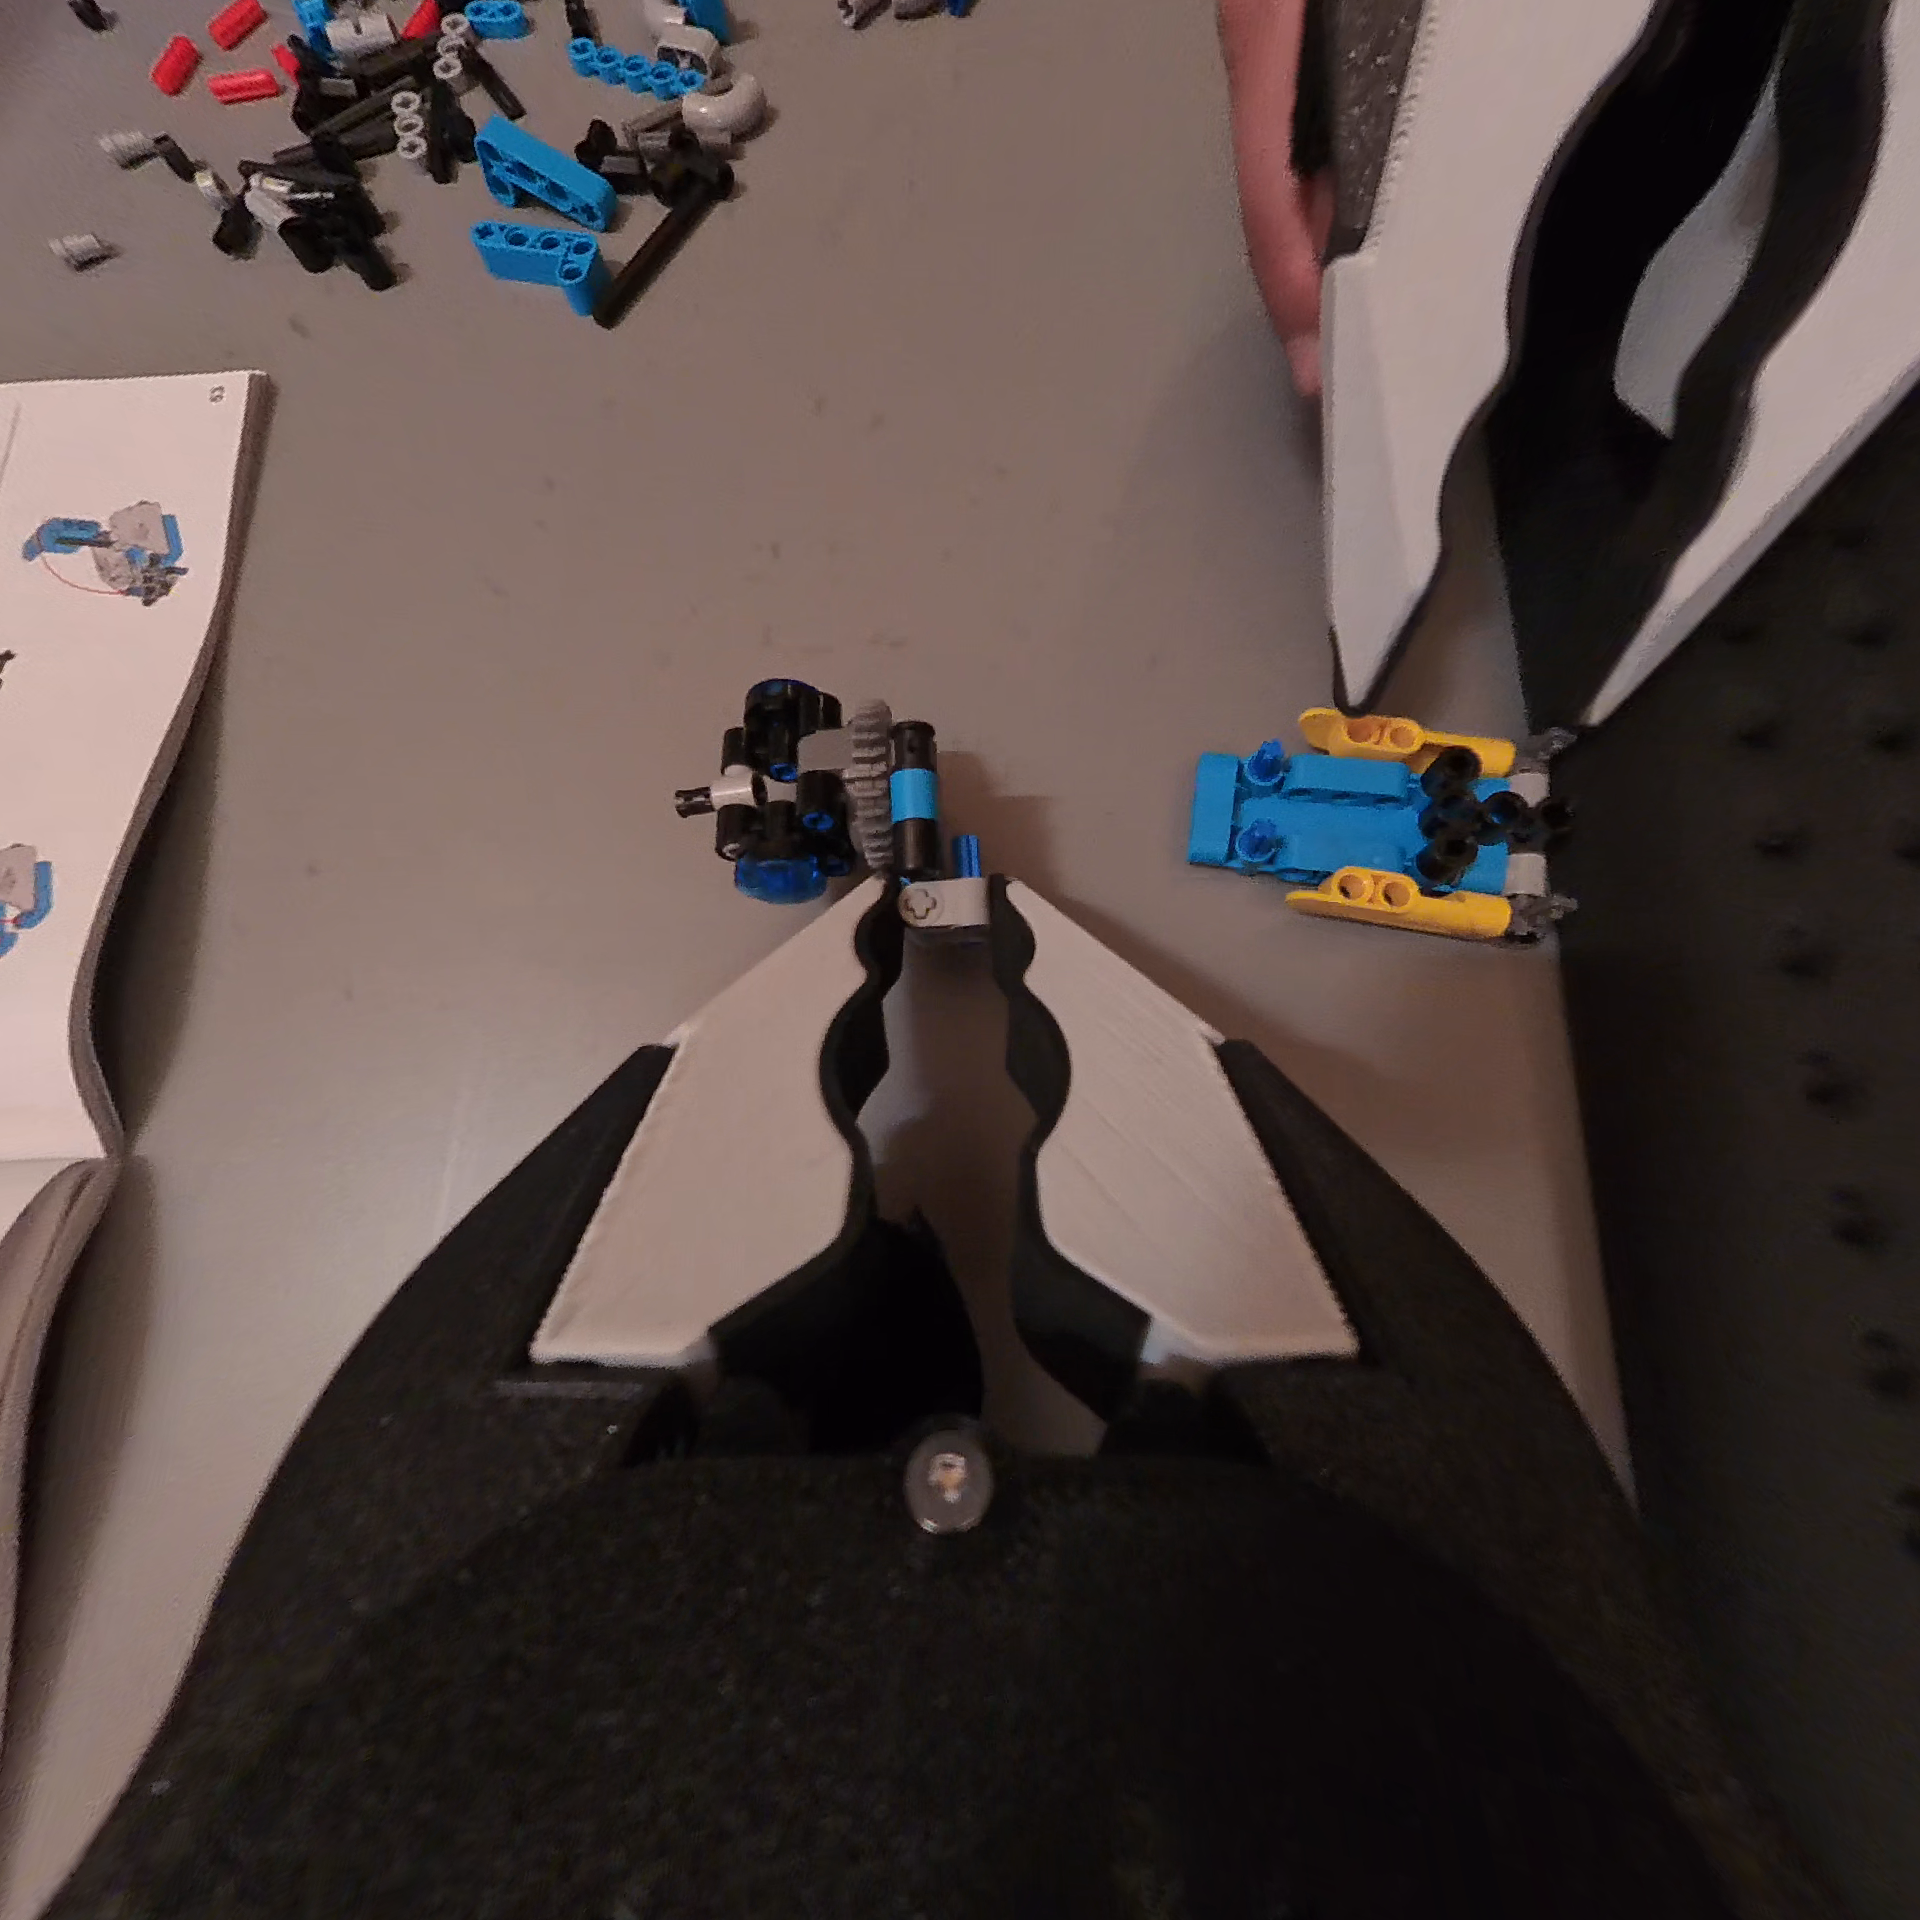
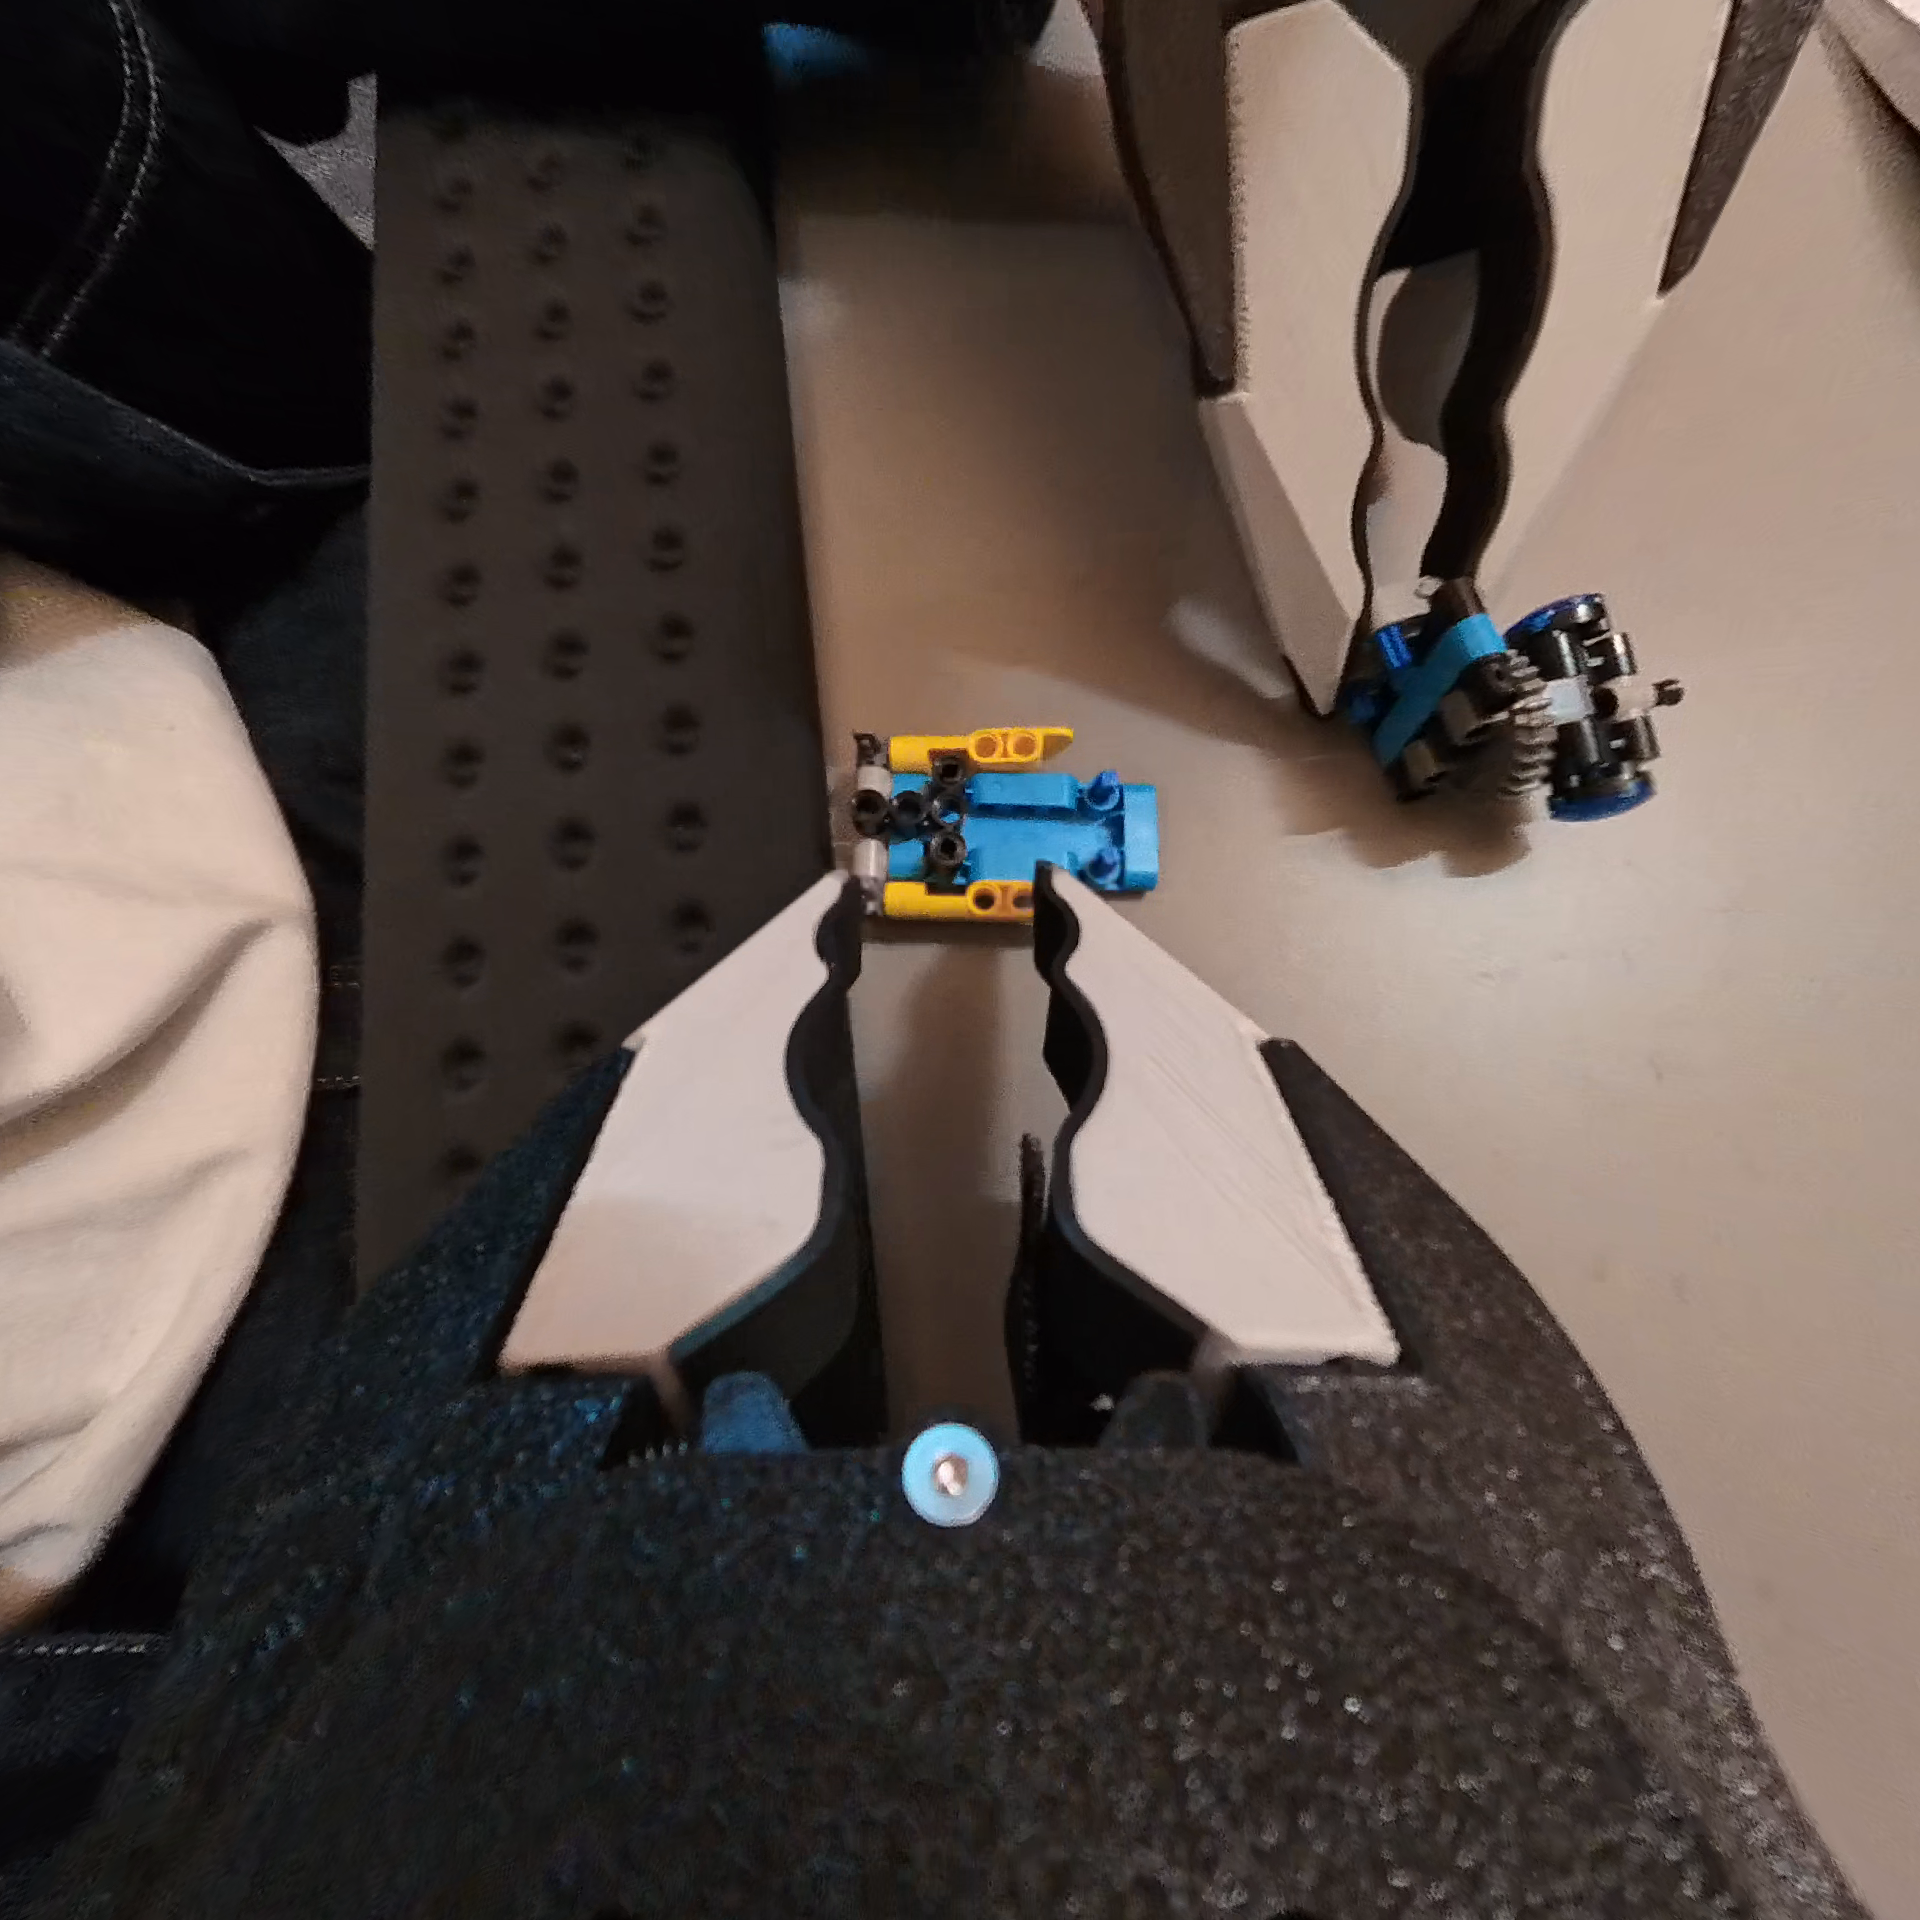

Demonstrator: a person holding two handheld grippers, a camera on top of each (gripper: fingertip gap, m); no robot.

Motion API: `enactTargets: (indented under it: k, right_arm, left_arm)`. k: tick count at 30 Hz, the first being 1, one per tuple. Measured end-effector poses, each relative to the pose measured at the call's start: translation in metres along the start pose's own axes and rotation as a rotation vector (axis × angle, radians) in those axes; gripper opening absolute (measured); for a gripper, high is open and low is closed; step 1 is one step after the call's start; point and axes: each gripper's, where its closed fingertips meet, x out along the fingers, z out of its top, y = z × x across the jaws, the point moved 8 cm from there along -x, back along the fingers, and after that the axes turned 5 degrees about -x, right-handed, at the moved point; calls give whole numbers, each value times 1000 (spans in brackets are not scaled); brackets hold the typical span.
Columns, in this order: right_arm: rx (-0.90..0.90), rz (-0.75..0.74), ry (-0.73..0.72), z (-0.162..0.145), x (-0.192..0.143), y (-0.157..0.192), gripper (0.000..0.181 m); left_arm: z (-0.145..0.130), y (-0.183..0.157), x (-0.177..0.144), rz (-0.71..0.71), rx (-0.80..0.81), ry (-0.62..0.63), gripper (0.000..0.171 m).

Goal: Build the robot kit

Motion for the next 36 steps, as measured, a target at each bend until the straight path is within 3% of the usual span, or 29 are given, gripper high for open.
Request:
enactTargets:
  k: [4, 6, 8, 10, 14, 21, 24, 29, 36]
  right_arm:
    - [-15, -51, -25, 10, -1, 9, 32]
    - [-31, -138, -7, 13, 1, 2, 47]
    - [-12, -90, -33, 14, 1, -8, 48]
    - [69, 66, -2, 9, 9, -21, 65]
    - [-27, 272, -20, 16, 15, -21, 42]
    - [-77, 266, 210, 23, 22, -14, 31]
    - [-108, 203, 241, 30, 26, -7, 23]
    - [-230, -101, 226, 26, 17, -9, 22]
    - [-444, -522, -29, 28, -4, -21, 22]
  left_arm:
    - [-5, -1, -4, -4, -39, -4, 16]
    - [-7, -2, -6, 10, -34, -10, 16]
    - [-10, -3, -8, 3, -51, -18, 15]
    - [-12, -3, -11, 8, -64, -21, 15]
    - [-16, -3, -14, 48, -75, -25, 15]
    - [-16, -4, -13, 90, -64, -24, 16]
    - [-17, -2, -14, 87, -111, -17, 16]
    - [-22, -1, -15, 90, -216, -6, 17]
    - [-19, -4, -30, 186, -265, -63, 35]
